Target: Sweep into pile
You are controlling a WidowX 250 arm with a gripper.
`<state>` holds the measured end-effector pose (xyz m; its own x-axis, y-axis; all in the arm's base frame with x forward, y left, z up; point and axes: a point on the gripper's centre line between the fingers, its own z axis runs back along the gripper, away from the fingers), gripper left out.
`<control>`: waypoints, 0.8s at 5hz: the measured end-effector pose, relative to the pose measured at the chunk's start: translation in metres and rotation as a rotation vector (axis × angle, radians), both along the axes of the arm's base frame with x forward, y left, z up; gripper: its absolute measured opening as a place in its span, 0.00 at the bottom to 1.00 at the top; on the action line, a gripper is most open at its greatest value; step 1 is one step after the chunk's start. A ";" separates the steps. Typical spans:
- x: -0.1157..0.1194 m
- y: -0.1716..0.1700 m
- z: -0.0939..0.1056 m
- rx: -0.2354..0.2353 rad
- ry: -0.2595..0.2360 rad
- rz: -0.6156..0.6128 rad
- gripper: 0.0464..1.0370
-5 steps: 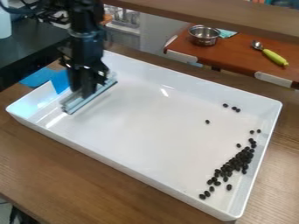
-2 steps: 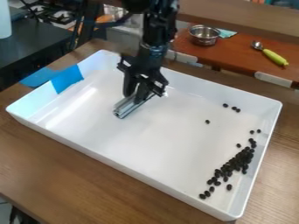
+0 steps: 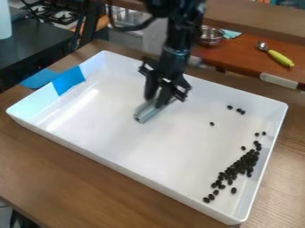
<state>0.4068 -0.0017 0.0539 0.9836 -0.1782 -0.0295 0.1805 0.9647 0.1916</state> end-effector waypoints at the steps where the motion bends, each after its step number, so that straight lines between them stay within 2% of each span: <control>1: -0.004 -0.014 -0.004 0.006 -0.012 -0.044 0.29; 2: -0.004 -0.022 -0.004 0.015 -0.037 -0.072 0.29; 4: -0.004 -0.059 -0.003 0.010 -0.036 -0.140 0.29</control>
<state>0.4026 -0.0603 0.0511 0.9494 -0.3140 0.0026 0.3065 0.9284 0.2100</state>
